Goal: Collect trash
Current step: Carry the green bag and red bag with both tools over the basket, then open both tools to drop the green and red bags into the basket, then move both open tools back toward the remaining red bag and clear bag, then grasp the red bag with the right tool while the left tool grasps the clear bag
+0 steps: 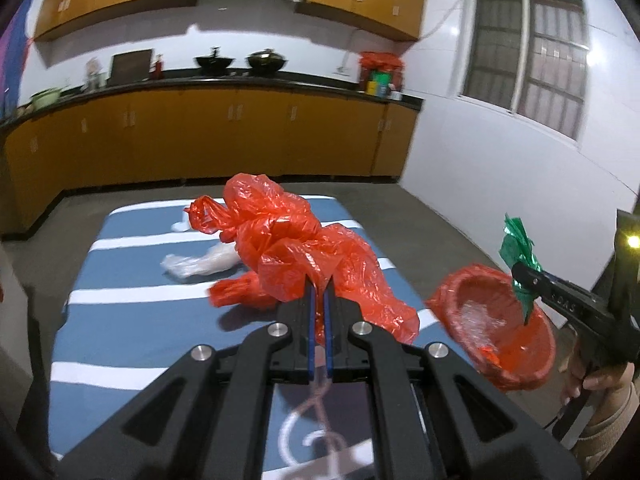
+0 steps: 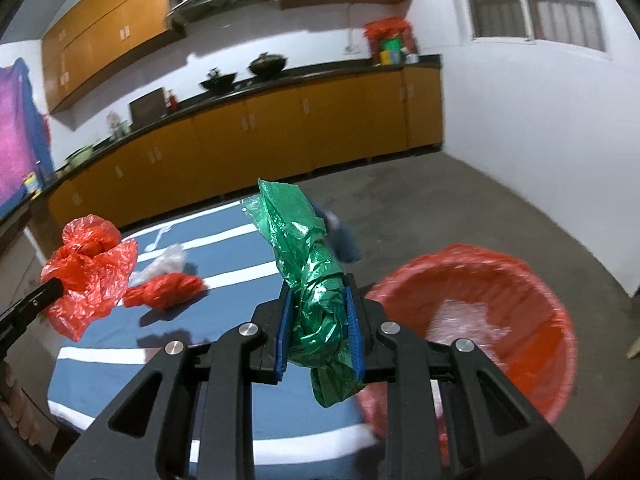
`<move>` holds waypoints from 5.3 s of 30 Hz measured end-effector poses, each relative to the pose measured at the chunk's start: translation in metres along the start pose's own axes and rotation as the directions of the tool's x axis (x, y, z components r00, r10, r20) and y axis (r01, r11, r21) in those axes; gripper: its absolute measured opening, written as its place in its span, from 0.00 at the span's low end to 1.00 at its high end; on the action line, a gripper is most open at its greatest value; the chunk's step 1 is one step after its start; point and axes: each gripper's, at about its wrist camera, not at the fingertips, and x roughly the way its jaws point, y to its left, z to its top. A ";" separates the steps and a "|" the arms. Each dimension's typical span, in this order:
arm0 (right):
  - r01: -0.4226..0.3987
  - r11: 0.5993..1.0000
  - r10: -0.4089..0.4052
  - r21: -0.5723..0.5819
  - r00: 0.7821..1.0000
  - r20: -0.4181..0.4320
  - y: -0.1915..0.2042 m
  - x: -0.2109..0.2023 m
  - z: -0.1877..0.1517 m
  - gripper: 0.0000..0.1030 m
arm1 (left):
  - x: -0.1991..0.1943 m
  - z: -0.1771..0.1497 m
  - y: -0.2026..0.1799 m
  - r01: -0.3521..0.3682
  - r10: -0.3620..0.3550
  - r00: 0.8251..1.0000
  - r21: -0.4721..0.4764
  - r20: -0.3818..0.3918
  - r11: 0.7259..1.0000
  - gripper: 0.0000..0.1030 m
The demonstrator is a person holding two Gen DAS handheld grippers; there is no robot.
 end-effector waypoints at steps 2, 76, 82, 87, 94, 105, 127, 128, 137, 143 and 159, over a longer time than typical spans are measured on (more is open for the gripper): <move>0.033 0.999 -0.033 0.006 0.999 0.021 -0.010 -0.009 -0.001 0.24 | 0.002 0.001 -0.015 0.024 -0.025 1.000 0.027 0.003 0.999 0.05; 0.103 0.986 -0.109 0.129 0.993 0.041 -0.082 -0.030 -0.005 0.45 | 0.100 -0.018 -0.109 0.146 -0.137 0.986 0.091 -0.099 0.985 0.45; -0.007 1.000 0.007 0.028 1.000 0.005 -0.028 -0.005 0.001 0.45 | 0.077 -0.019 -0.033 -0.045 0.048 0.996 0.043 -0.069 0.998 0.49; -0.096 0.995 0.095 -0.042 0.995 -0.029 0.023 0.017 0.004 0.50 | 0.056 -0.021 0.038 -0.223 0.222 0.973 -0.007 -0.058 0.975 0.57; -0.200 0.973 0.191 -0.116 0.978 -0.086 0.103 0.059 0.004 0.50 | 0.020 -0.024 0.116 -0.374 0.370 0.927 -0.132 -0.057 0.918 0.65; -0.242 0.951 0.205 -0.192 0.959 -0.196 0.211 0.133 -0.016 0.50 | -0.014 -0.037 0.187 -0.431 0.429 0.901 -0.257 -0.067 0.865 0.66; -0.109 0.978 0.048 -0.178 0.947 -0.318 0.205 0.174 -0.057 0.67 | -0.008 -0.048 0.217 -0.426 0.420 0.903 -0.290 -0.087 0.857 0.66; -0.120 0.977 0.057 -0.174 0.942 -0.330 0.204 0.176 -0.059 0.63 | -0.007 -0.046 0.215 -0.426 0.420 0.904 -0.281 -0.087 0.860 0.66; -0.179 0.971 0.115 -0.161 0.933 -0.341 0.201 0.177 -0.054 0.37 | 0.019 -0.022 0.204 -0.393 0.383 0.919 -0.222 -0.090 0.892 0.66; -0.206 0.970 0.153 -0.132 0.932 -0.328 0.182 0.168 -0.049 0.30 | 0.056 0.001 0.186 -0.325 0.312 0.945 -0.168 -0.099 0.931 0.66; -0.163 0.986 0.150 -0.028 0.951 -0.271 0.120 0.150 -0.025 0.30 | 0.225 0.018 0.140 -0.172 0.172 0.938 0.027 -0.303 0.985 0.50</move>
